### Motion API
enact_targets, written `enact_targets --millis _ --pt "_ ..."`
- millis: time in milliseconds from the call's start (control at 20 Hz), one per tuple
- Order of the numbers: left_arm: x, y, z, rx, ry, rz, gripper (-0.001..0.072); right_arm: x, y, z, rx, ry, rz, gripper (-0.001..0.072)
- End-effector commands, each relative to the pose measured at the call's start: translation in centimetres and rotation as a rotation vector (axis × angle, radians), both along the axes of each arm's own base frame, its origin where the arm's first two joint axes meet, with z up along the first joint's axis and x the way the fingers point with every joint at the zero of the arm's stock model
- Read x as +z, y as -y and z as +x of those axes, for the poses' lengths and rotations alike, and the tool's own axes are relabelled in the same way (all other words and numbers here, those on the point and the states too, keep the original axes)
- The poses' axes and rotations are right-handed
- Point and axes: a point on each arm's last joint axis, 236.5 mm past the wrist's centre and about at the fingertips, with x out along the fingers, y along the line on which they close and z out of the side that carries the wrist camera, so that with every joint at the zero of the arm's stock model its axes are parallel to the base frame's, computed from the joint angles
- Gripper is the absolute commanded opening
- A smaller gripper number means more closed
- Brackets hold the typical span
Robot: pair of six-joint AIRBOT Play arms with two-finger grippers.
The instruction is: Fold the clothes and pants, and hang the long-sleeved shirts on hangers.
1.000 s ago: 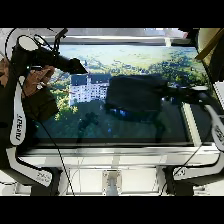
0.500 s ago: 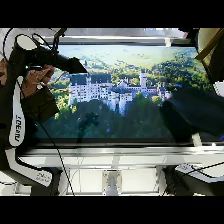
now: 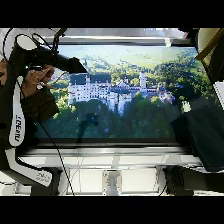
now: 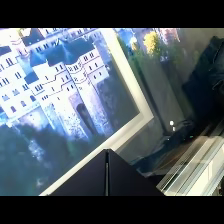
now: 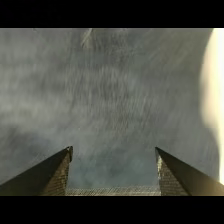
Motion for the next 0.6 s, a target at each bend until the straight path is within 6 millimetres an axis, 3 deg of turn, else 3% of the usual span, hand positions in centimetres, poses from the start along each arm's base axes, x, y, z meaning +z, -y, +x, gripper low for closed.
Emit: enact_targets --millis 0,50,150,250,350,450,550 --pt "0.1 0.0 0.0 0.000 0.001 -0.004 0.0011 5.5 -0.2 4.5 -0.015 0.247 0.013 0.0542" --pt "0.2 0.1 0.0 0.006 -0.005 -0.010 0.0011 8.5 0.1 7.4 -0.001 0.373 -0.047 0.0521" --pt "0.8 0.0 -0.2 0.021 -0.008 -0.013 0.0010 13.5 -1.6 12.8 0.134 0.539 -0.177 0.0078" --pt "2.8 0.0 -1.0 0.026 0.024 -0.017 0.0010 16.0 -6.8 18.1 0.335 0.622 -0.180 0.0057" --pt "5.4 -1.1 -2.2 0.054 0.087 0.022 0.0010 17.3 -14.4 22.4 0.600 0.672 -0.159 0.0057" --pt "7.5 -4.0 -3.2 0.136 0.161 0.144 0.0010 18.1 -21.3 24.1 0.858 0.701 -0.185 0.0057" --pt "8.9 -7.5 -4.5 0.236 0.194 0.276 0.0011 18.6 -25.2 24.6 0.996 0.701 -0.222 0.0056"
